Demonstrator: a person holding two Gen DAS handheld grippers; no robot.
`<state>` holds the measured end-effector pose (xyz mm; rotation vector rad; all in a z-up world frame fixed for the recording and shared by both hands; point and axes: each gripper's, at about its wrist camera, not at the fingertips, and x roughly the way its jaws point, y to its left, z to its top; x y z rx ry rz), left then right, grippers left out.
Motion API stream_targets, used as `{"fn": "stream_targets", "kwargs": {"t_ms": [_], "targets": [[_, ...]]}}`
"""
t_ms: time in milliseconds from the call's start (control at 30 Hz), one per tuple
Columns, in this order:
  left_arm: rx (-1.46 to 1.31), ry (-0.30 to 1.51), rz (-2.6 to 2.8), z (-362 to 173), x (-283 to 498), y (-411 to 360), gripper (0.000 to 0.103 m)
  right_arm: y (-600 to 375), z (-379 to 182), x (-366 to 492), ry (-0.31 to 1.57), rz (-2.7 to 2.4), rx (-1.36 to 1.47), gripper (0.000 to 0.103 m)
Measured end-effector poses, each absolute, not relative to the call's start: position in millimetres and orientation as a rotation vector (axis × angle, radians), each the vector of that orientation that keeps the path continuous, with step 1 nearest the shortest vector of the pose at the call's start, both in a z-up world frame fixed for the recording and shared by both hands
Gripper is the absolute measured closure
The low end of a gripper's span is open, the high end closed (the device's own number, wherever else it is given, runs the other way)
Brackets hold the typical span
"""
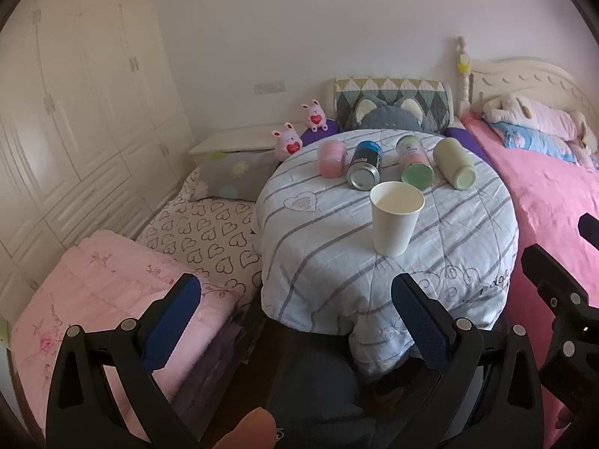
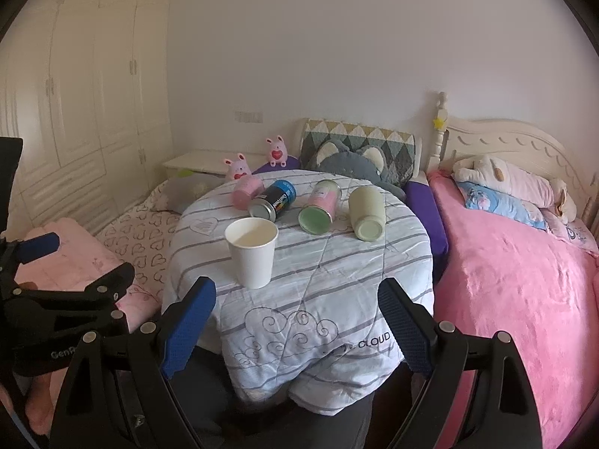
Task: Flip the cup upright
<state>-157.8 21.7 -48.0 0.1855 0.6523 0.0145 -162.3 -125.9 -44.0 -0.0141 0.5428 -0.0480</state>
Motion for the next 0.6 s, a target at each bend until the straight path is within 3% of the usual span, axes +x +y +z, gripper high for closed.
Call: {"fn": "stream_targets", "kwargs": {"t_ms": [600], "targets": [[0.152, 0.662, -0.011, -44, -167, 24, 0.0, -122, -35, -175, 0.522, -0.047, -0.019, 0.013]]}}
